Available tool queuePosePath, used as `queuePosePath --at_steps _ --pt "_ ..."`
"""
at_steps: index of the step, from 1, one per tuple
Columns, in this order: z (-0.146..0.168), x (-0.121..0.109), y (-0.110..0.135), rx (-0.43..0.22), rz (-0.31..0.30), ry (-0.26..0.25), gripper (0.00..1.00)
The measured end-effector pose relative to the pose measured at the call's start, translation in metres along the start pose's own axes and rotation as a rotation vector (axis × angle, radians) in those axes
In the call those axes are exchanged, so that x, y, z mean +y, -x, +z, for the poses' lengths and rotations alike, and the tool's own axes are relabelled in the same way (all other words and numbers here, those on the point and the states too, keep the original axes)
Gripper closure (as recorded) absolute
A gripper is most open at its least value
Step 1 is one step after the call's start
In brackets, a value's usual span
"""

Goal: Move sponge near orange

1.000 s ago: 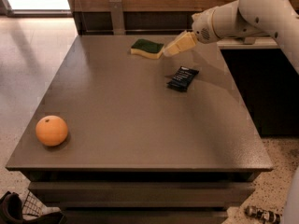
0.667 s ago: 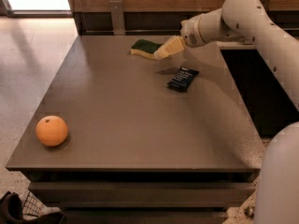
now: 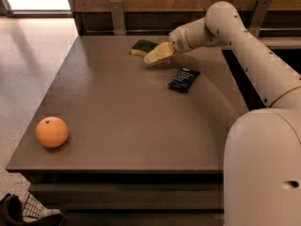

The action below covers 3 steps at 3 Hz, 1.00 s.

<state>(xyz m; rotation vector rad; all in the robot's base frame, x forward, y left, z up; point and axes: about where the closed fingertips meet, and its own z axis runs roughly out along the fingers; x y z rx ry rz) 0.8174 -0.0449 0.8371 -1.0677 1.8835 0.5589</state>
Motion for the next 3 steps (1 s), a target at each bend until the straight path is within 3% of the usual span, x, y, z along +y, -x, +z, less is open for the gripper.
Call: queuePosePath --at_steps 1,2,3 --pt "0.016 0.004 -0.003 0.004 0.040 0.035 0.00" --pt "0.024 0.009 -0.011 0.002 0.091 0.060 0.17" --pt "0.028 0.011 -0.012 0.003 0.097 0.067 0.39"
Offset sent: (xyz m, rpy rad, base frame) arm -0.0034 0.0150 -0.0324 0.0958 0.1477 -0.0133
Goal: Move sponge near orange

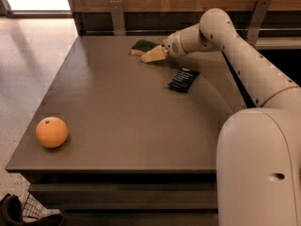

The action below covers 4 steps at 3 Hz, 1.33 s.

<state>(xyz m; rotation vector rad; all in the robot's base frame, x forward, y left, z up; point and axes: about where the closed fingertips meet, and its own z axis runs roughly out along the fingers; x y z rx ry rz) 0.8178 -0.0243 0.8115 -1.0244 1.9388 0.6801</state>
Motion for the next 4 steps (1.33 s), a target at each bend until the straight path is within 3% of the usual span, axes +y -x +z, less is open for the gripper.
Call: queuePosePath --at_steps 2,3,4 --pt "-0.0021 0.0005 0.0039 0.000 0.000 0.000 0.86" --pt "-0.0018 0.0017 0.0051 0.002 -0.002 0.002 1.00" --pt "-0.0018 0.0017 0.0051 0.002 -0.002 0.002 1.00"
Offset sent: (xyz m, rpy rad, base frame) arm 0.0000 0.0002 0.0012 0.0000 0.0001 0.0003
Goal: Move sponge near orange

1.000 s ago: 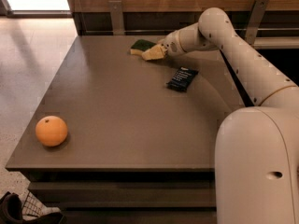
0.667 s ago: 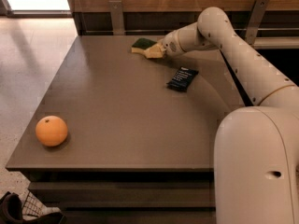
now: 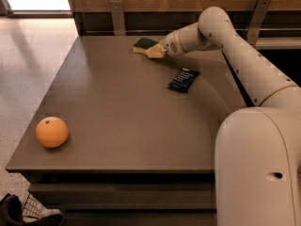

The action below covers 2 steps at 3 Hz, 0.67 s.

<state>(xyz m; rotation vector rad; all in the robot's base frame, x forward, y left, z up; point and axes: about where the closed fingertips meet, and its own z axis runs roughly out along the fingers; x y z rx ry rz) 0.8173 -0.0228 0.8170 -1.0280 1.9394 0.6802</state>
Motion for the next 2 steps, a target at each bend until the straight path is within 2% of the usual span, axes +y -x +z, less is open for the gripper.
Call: queuePosePath --at_steps 1,2 --pt "-0.026 0.015 0.015 0.010 -0.031 -0.003 1.00" --pt "-0.067 0.039 0.034 0.011 -0.081 -0.032 1.00"
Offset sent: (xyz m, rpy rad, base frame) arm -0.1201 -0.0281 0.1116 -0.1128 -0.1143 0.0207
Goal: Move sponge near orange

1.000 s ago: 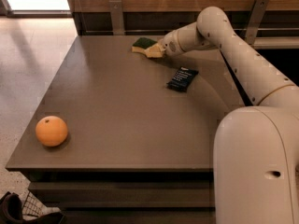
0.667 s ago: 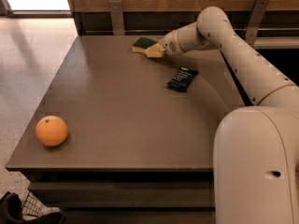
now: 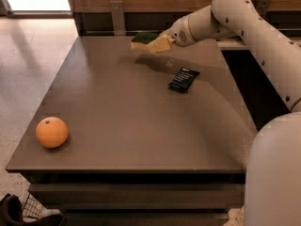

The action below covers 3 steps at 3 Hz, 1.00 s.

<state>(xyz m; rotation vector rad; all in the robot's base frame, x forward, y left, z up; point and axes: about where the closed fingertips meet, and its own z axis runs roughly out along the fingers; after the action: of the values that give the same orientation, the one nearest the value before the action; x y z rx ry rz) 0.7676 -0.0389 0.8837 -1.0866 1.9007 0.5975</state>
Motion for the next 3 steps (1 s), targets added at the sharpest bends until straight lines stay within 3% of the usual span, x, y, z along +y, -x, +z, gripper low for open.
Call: queuePosePath --at_steps 1,3 --pt "-0.033 0.037 0.006 0.031 -0.032 -0.028 1.00" --pt "-0.065 0.117 0.001 0.047 -0.103 -0.029 1.00"
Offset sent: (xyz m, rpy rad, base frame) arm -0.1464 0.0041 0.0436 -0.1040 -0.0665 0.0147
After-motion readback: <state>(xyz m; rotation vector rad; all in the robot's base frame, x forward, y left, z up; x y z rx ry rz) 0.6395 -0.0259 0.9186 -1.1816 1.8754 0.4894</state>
